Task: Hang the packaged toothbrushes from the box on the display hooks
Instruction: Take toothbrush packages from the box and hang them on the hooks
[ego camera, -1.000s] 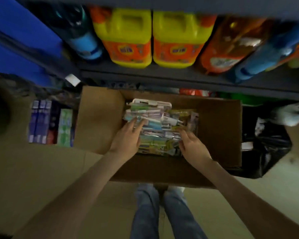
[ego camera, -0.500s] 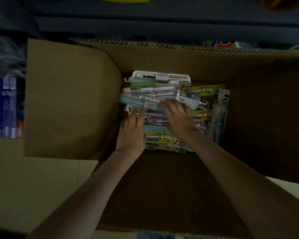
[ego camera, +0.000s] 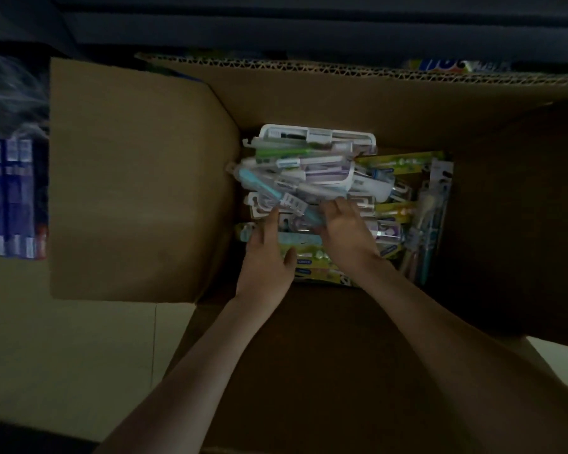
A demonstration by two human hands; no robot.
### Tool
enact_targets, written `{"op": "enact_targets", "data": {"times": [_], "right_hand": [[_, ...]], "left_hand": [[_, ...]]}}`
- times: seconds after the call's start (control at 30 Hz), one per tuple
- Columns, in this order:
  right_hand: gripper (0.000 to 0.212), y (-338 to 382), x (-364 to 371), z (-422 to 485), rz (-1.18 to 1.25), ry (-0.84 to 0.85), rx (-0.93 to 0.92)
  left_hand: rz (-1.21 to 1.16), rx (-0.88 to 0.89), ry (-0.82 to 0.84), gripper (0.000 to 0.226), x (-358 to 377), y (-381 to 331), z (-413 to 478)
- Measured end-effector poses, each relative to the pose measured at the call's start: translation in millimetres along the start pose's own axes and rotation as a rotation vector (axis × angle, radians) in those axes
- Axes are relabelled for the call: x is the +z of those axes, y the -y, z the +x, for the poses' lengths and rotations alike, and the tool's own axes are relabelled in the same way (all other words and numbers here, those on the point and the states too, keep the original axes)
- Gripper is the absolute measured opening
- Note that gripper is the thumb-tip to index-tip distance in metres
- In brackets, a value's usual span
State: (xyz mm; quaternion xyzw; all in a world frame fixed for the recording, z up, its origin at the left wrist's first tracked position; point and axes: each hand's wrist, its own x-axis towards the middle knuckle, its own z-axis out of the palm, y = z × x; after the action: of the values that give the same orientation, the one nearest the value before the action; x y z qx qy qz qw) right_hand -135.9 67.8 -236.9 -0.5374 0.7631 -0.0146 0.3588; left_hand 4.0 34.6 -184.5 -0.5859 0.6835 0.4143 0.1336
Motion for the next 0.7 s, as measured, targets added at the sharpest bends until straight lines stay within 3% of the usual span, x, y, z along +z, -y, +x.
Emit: {"op": "enact_targets", "data": {"times": [0.13,0.2,0.27,0.37,0.53,0.7], "right_hand": [[0.035,1,-5,-21,0.194,-0.003,-0.15],[0.036,0,-6,-26,0.226,0.011,-0.224],[0.042,-1,-7,-24,0.269,0.0,-0.273],[0.061,-3,-12,-6,0.302,-0.148,-0.163],[0.047,-7,-7,31,-0.157,-0.051,-0.056],[0.044,-6,-15,20,-0.195,0.01,-0.002]], "left_hand": [[-0.746,-0.231,-0.046,0.054,0,-16,7],[-0.977,-0.31,-0.094,0.037,-2,-20,13],[-1.017,-0.319,-0.103,0.028,-5,-20,16],[-1.011,-0.322,-0.064,0.022,-7,-14,16],[-1.041,-0.38,-0.01,0.009,-8,-9,13],[-1.075,-0.423,0.021,0.015,-9,-10,6]]}}
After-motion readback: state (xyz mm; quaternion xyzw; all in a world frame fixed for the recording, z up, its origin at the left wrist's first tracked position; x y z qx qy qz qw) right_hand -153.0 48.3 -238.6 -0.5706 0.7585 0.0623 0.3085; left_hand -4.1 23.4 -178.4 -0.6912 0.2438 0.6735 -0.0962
